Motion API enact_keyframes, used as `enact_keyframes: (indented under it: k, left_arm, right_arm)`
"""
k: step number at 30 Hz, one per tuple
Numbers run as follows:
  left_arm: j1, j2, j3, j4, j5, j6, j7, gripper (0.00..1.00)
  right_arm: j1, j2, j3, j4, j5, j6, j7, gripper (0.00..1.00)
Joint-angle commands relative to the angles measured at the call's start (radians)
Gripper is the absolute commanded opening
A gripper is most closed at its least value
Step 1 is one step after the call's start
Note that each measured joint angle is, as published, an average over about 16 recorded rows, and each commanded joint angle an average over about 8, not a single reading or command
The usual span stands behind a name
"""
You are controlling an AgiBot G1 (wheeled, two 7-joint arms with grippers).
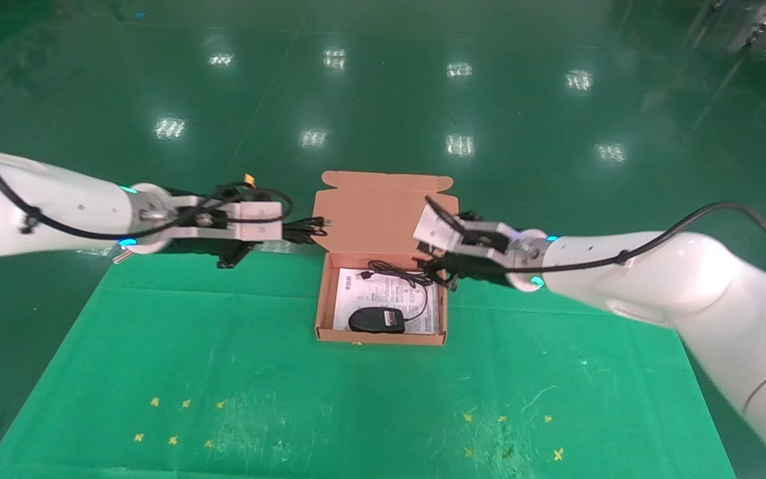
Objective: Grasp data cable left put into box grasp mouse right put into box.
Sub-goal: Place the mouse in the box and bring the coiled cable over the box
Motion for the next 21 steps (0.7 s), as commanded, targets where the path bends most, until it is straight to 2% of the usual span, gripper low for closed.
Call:
enact_keyframes:
  k: [1, 12, 21]
  left_arm:
    - [0.013, 0.024, 0.002, 0.024, -0.012, -0.027, 0.031, 0.0]
    - [0.067, 0.234, -0.003, 0.313, -0.12, -0.163, 0.271, 0.0]
    - [0.102, 0.278, 0.015, 0.38, -0.261, -0.215, 0.428, 0.0]
  right_arm:
    - [0.008, 0.022, 0.003, 0.013, -0.001, 0.001, 0.001, 1.0]
    - [0.029, 0.205, -0.003, 0.199, -0.036, -0.011, 0.082, 1.0]
    - [0.028, 0.339, -0.023, 0.371, -0.092, -0.011, 0.206, 1.0]
